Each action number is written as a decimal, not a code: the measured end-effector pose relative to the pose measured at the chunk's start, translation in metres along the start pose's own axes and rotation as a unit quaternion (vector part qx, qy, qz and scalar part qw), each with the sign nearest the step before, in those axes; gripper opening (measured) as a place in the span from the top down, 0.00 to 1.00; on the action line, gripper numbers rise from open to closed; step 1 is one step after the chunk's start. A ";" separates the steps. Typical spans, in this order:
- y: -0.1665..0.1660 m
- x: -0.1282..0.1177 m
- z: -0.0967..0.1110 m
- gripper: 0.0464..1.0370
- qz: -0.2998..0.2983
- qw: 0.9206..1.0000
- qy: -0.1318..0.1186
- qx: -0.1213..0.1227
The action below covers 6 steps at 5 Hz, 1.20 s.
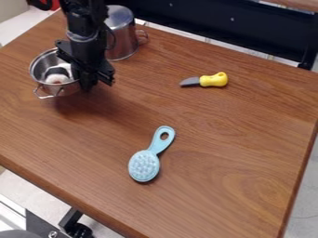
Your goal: Move the silver pot to the left side of the table
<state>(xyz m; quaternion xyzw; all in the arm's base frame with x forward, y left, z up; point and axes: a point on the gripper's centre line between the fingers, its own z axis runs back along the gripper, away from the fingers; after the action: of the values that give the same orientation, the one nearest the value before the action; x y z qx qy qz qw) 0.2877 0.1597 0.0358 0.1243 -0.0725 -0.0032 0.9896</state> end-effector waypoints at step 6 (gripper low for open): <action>0.003 -0.010 -0.028 0.54 -0.049 0.998 0.037 -0.035</action>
<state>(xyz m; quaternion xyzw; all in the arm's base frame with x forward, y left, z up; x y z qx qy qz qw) 0.2821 0.1697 0.0084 0.0930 -0.0294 -0.0494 0.9940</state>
